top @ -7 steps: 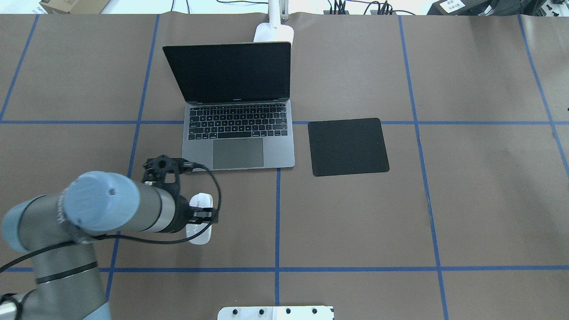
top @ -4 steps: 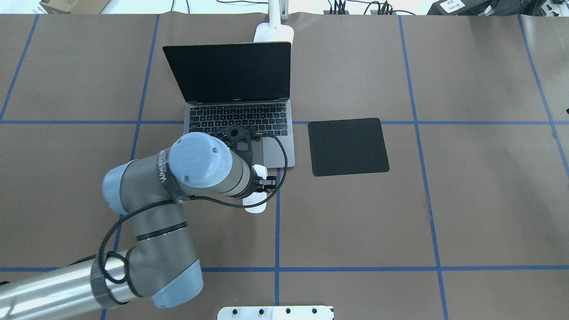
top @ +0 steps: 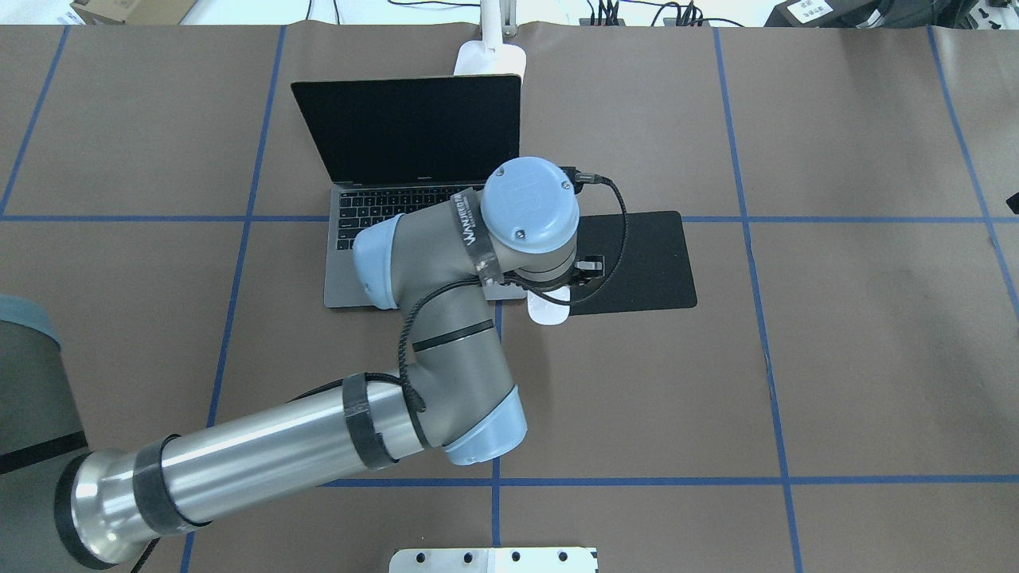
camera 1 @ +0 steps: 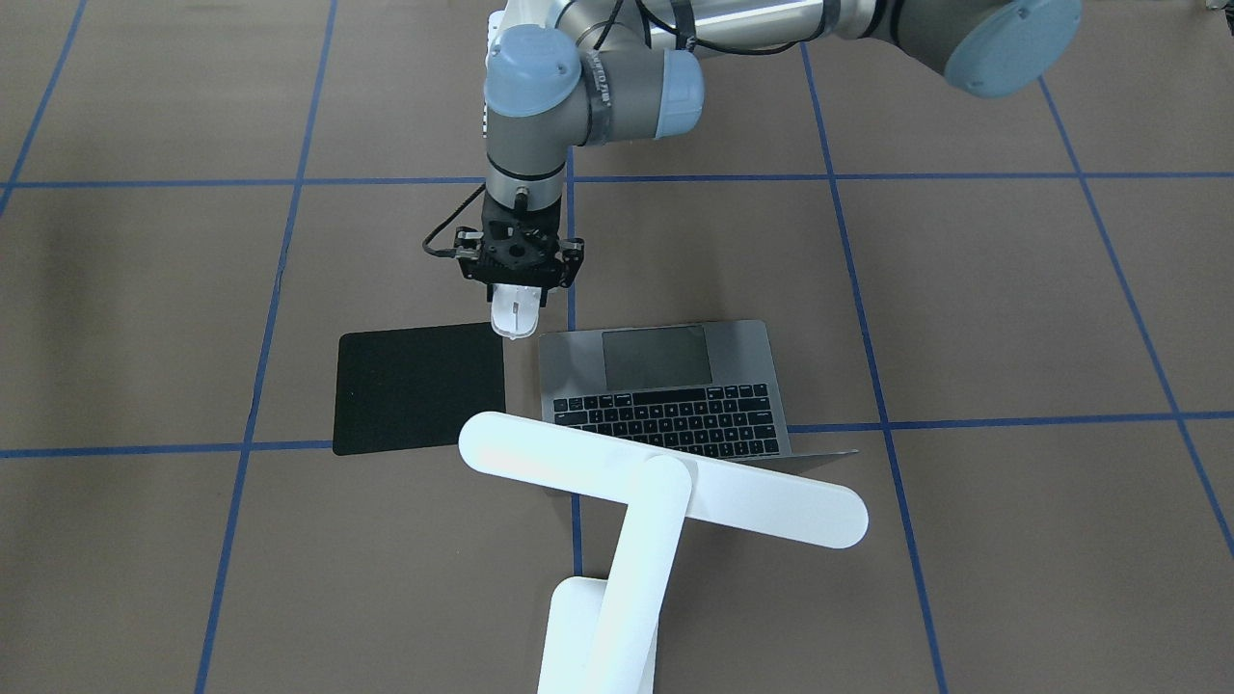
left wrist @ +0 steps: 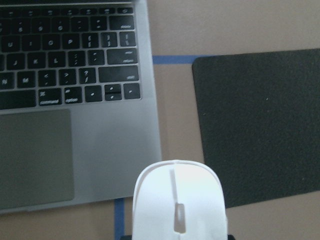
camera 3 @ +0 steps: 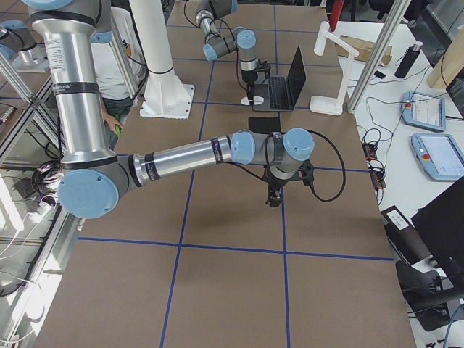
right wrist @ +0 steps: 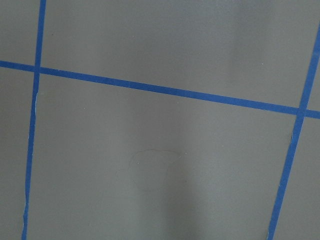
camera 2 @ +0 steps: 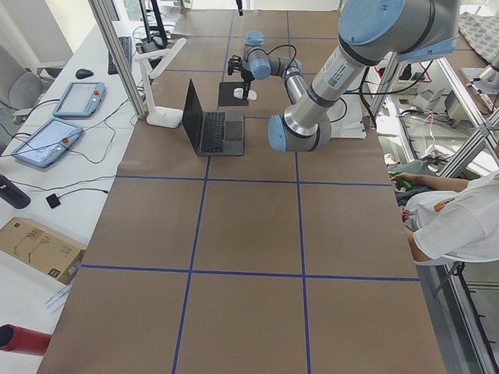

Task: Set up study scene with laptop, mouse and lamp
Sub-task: 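Carry the white mouse with the left gripper toward the black mouse pad, then lower the white mouse with the left gripper onto the mouse pad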

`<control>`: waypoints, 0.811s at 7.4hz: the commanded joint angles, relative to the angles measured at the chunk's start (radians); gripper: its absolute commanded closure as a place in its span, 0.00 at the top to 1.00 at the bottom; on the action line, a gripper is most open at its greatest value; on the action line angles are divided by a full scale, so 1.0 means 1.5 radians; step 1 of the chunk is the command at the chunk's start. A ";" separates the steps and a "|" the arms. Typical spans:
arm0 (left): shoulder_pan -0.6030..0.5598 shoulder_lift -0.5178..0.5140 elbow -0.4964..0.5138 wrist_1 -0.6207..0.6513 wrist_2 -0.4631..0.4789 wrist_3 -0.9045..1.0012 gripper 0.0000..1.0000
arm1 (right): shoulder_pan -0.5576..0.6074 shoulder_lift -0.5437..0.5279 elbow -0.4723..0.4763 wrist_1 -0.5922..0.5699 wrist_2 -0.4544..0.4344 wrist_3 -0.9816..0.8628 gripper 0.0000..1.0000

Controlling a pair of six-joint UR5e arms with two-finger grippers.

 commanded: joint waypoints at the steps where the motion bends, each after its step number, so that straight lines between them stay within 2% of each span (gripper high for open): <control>1: -0.006 -0.109 0.147 -0.007 0.001 0.006 0.46 | -0.005 0.010 -0.027 0.020 0.024 0.000 0.99; 4: -0.006 -0.209 0.307 -0.041 0.026 0.004 0.45 | -0.014 0.011 -0.064 0.062 0.025 0.001 0.99; 6: -0.006 -0.230 0.370 -0.076 0.049 0.012 0.45 | -0.015 0.011 -0.073 0.064 0.025 0.001 0.99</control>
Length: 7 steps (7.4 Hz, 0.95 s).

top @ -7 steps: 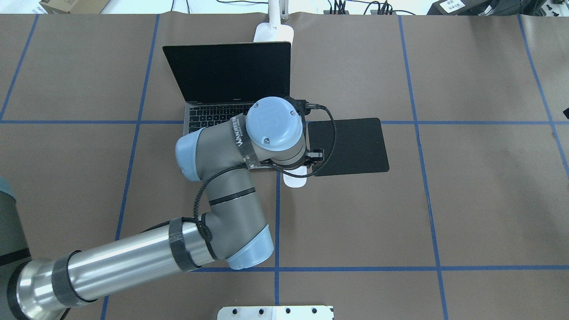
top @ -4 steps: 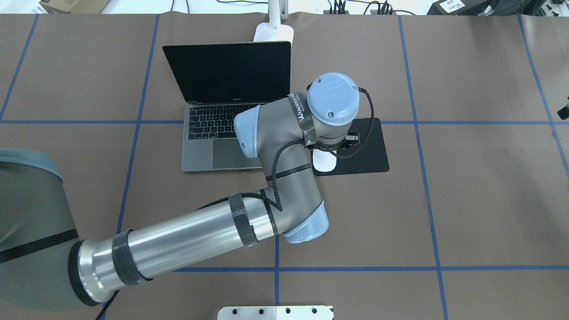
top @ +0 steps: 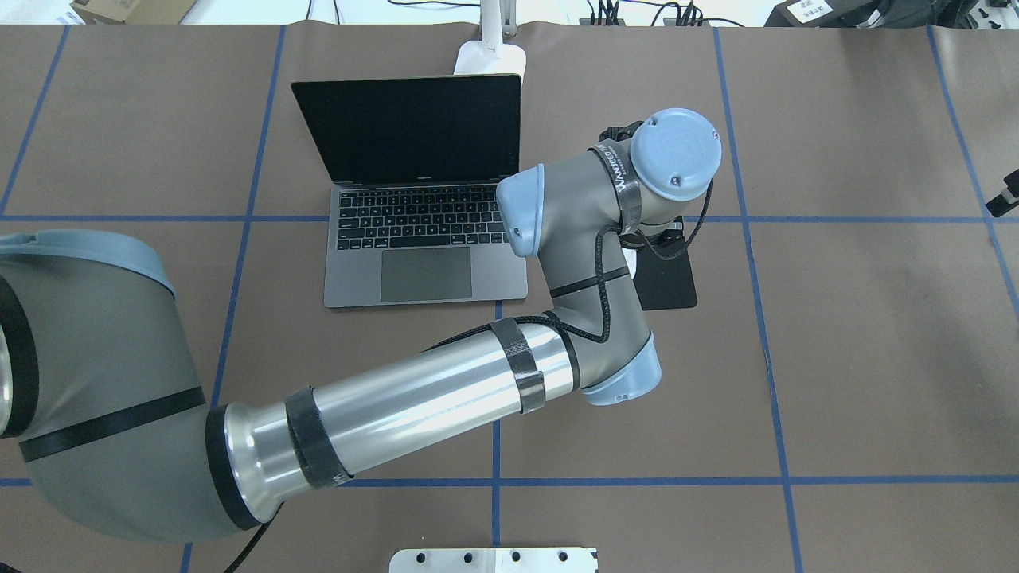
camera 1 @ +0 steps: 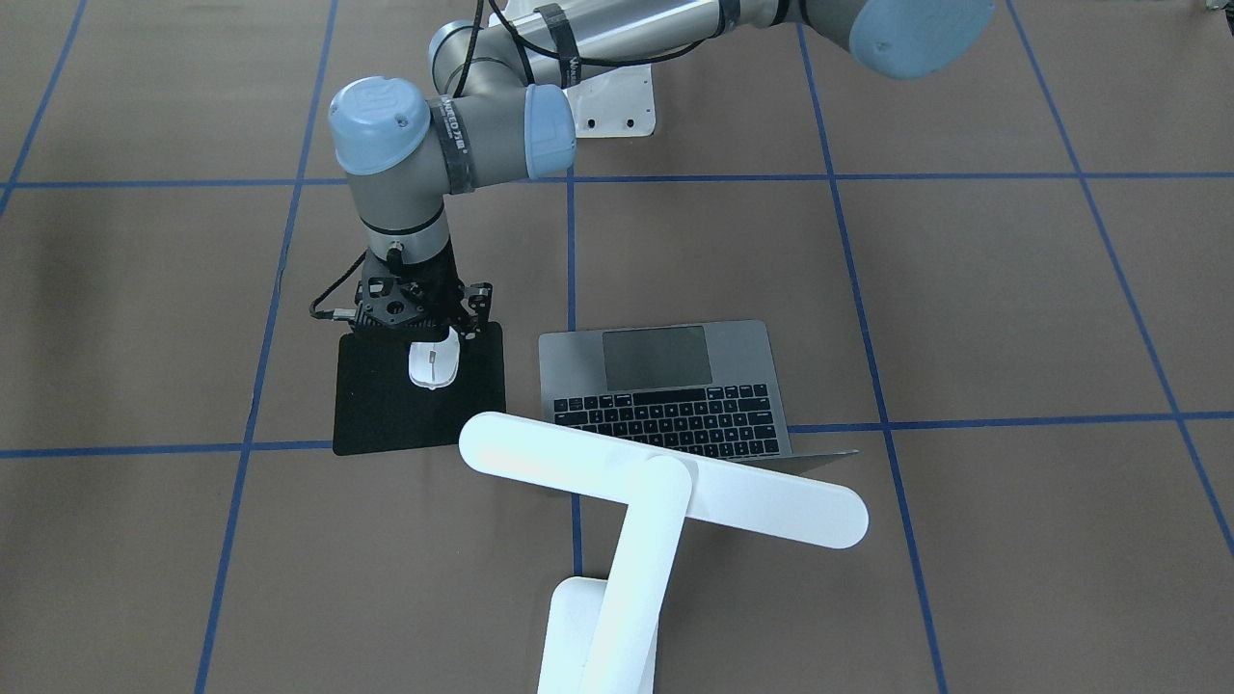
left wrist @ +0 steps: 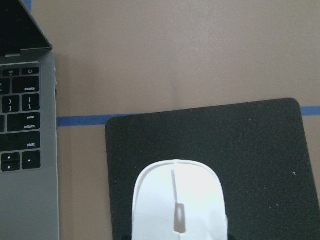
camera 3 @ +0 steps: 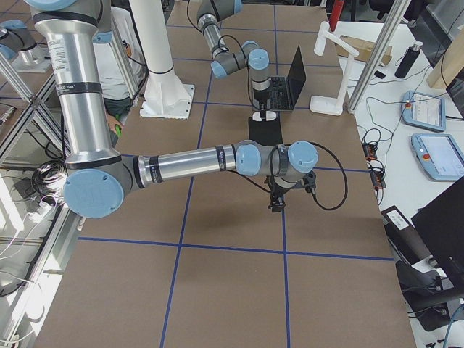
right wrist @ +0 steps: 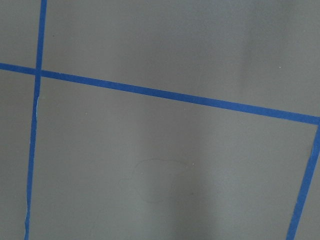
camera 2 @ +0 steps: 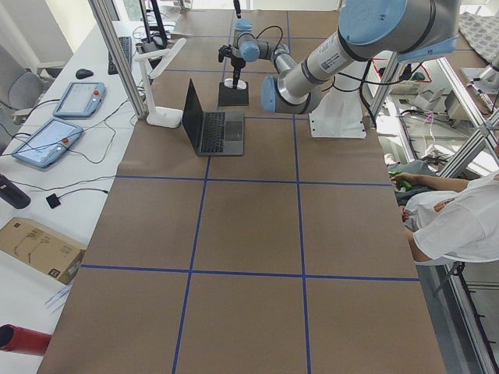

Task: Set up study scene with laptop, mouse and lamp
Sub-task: 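Lower the white mouse with the left gripper onto the mouse pad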

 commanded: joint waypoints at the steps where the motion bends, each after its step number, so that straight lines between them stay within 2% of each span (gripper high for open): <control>1: 0.000 -0.023 0.076 -0.062 0.019 0.004 0.45 | -0.001 0.002 -0.012 0.004 0.000 0.000 0.99; 4: 0.000 -0.024 0.109 -0.112 0.026 -0.041 0.45 | -0.002 0.003 -0.020 0.005 0.000 -0.001 0.99; 5: 0.000 -0.024 0.116 -0.119 0.033 -0.063 0.50 | -0.002 0.003 -0.020 0.005 0.000 0.000 0.99; 7: 0.001 -0.024 0.125 -0.122 0.036 -0.079 0.54 | -0.002 0.003 -0.022 0.005 0.000 -0.001 0.99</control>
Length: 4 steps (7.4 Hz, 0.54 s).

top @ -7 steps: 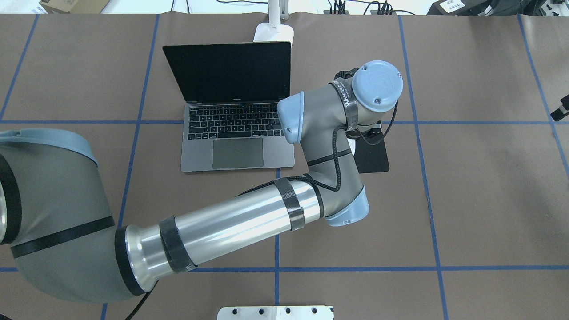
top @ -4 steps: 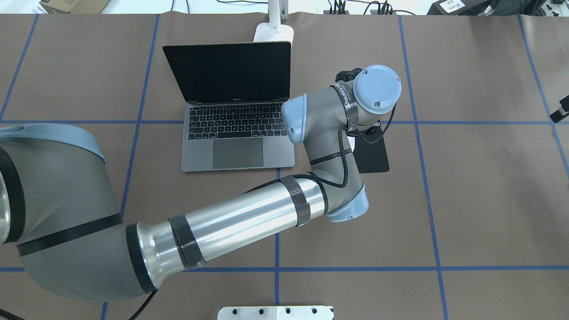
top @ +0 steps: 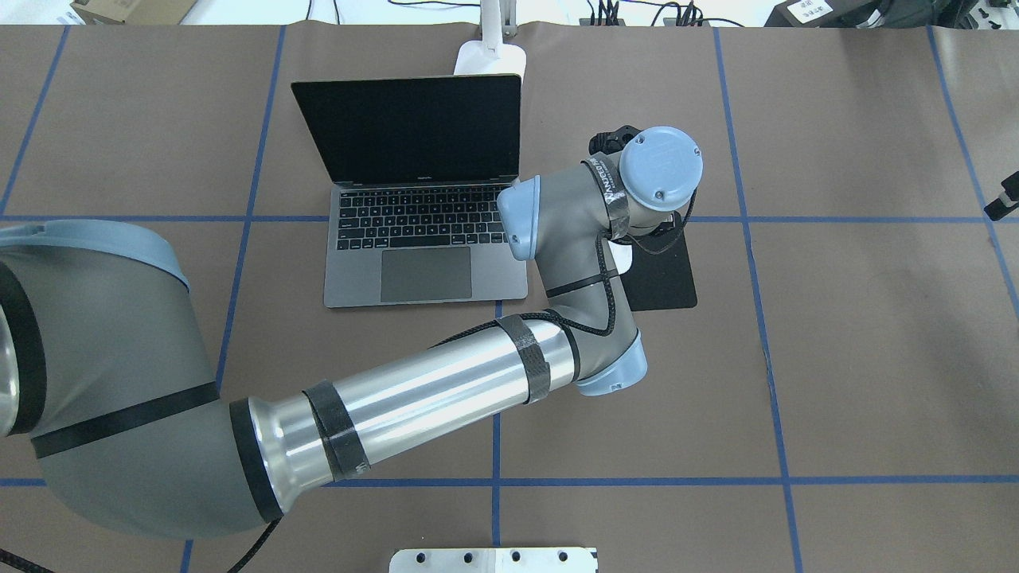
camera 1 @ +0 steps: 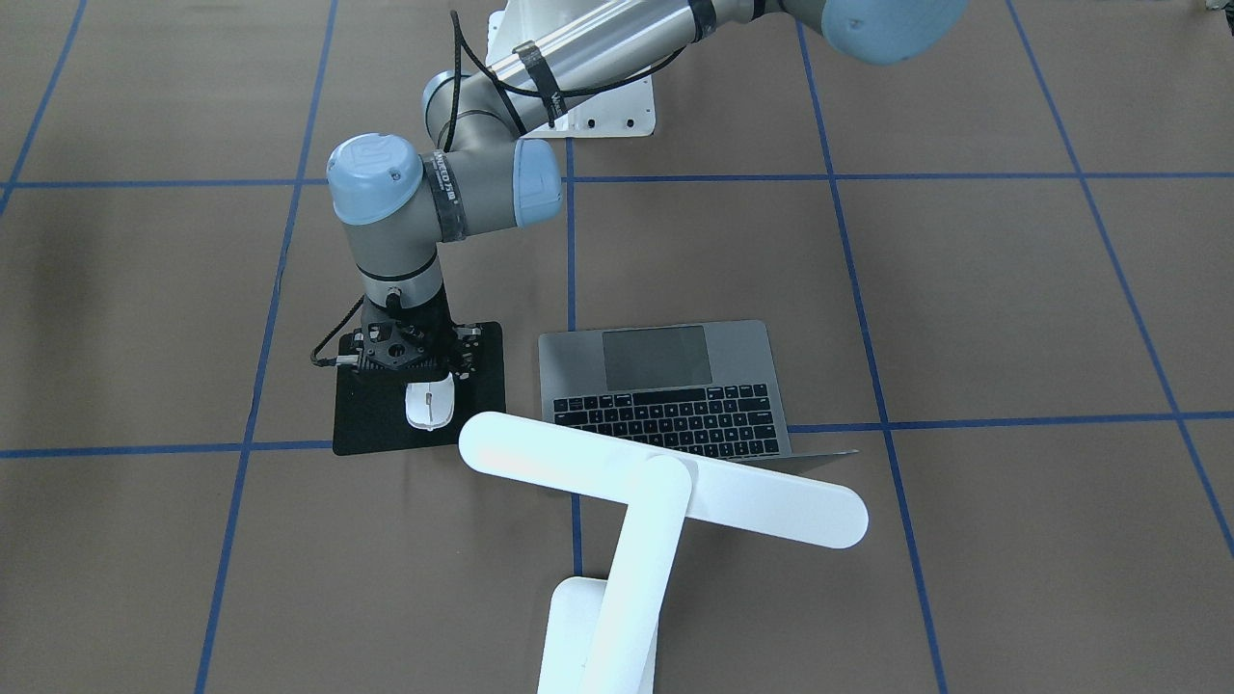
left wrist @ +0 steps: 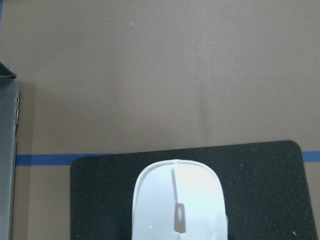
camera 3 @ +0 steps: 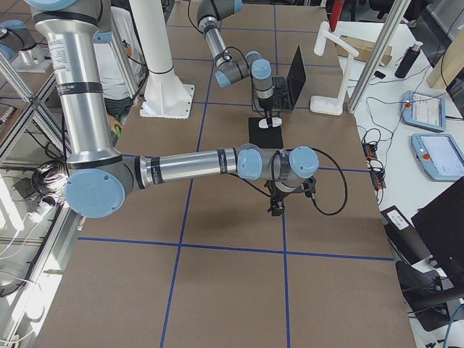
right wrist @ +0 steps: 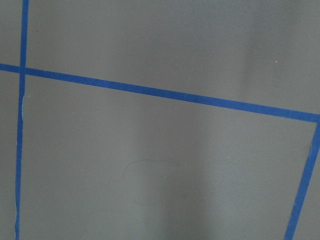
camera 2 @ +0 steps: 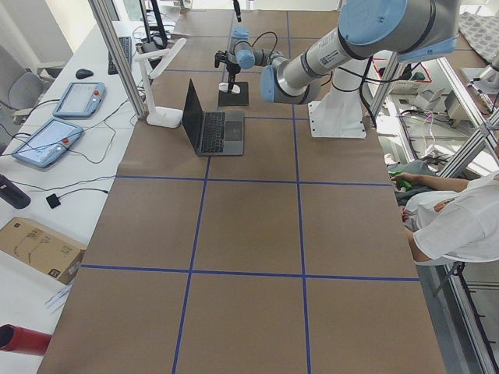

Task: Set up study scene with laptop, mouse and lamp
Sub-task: 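Lower the white mouse with the left gripper onto the mouse pad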

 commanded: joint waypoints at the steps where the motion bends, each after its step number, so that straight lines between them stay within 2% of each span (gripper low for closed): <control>1: 0.002 0.001 0.010 -0.004 0.002 -0.013 0.55 | -0.001 0.000 -0.001 0.000 0.000 -0.001 0.99; 4: 0.005 0.001 0.013 -0.004 0.003 -0.013 0.59 | -0.002 0.001 -0.001 0.000 0.000 -0.001 0.99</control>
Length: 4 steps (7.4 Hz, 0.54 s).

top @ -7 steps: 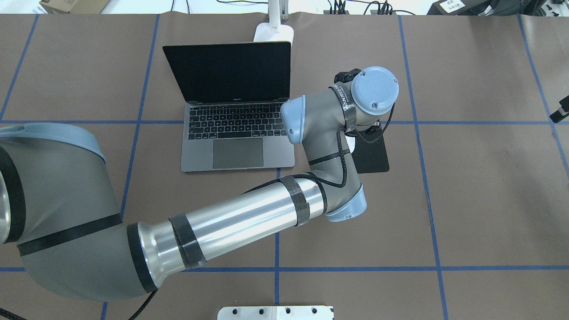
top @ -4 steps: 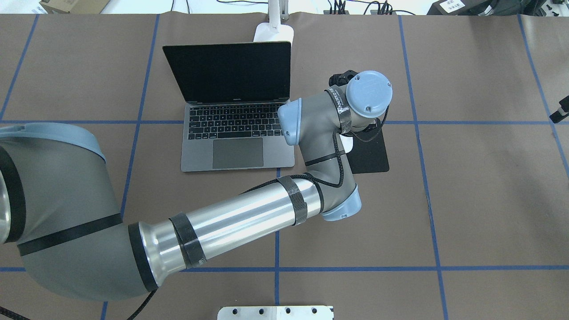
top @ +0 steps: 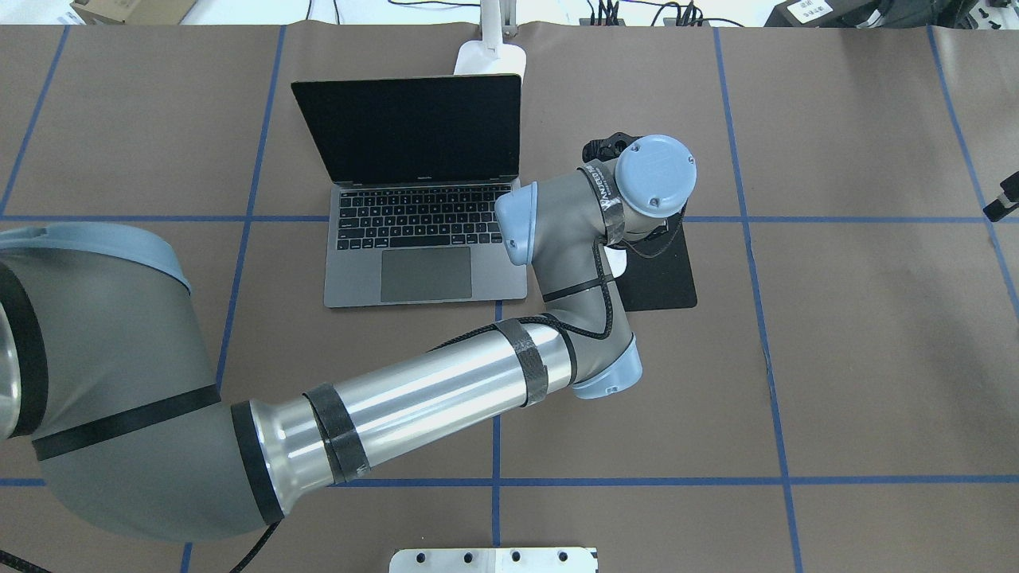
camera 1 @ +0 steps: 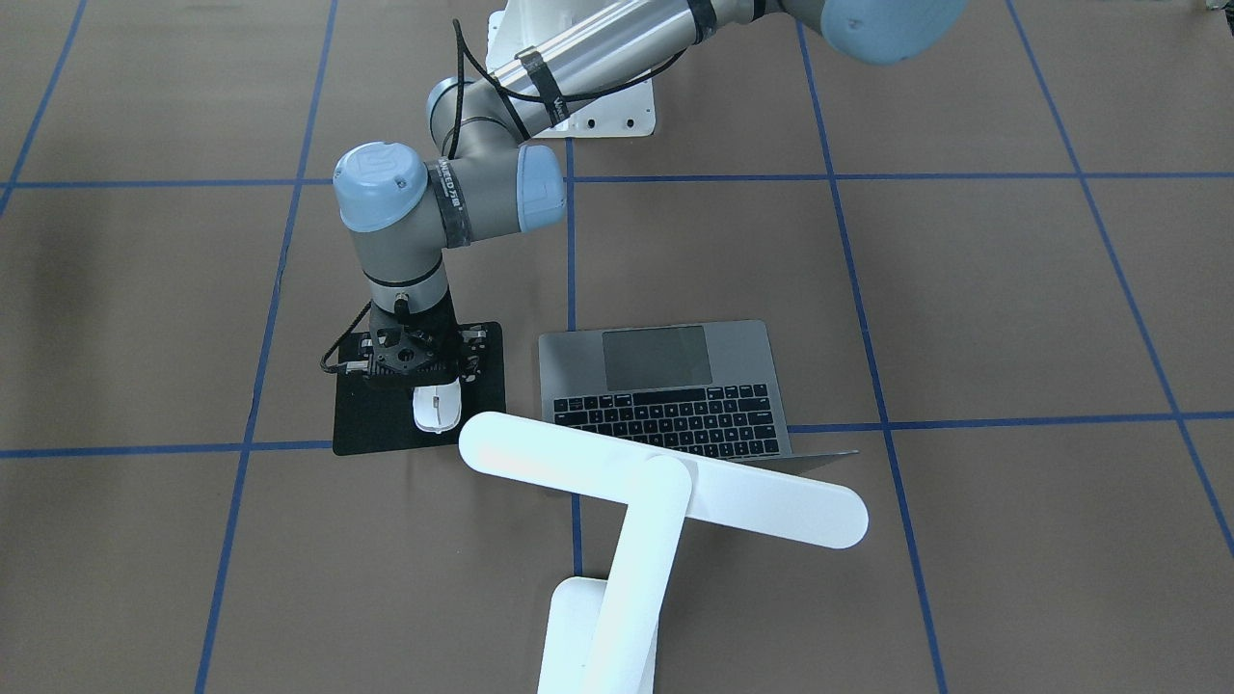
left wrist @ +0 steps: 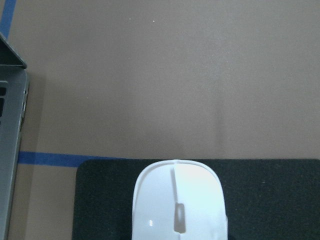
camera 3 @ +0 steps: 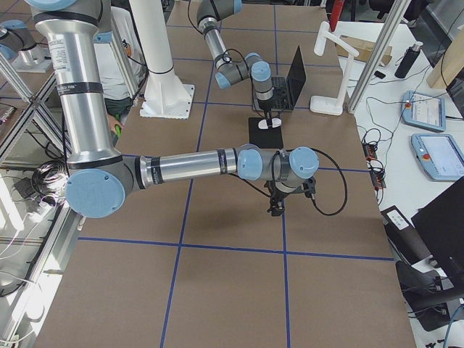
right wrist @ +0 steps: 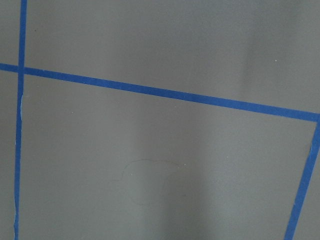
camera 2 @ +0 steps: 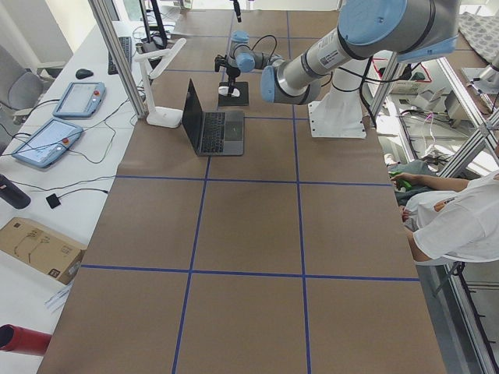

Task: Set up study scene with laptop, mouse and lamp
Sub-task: 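Lower the white mouse with the left gripper onto the mouse pad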

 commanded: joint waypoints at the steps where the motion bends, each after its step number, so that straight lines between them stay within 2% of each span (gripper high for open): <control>1: 0.002 0.000 0.003 0.000 0.000 0.000 0.64 | -0.001 0.001 0.000 0.000 0.000 0.000 0.99; 2: 0.003 0.000 0.006 -0.001 0.000 0.001 0.69 | -0.002 0.001 0.000 0.000 0.000 0.000 0.99; 4: 0.005 0.001 0.006 -0.001 0.003 0.002 0.74 | -0.002 0.007 -0.005 0.000 0.000 0.000 0.99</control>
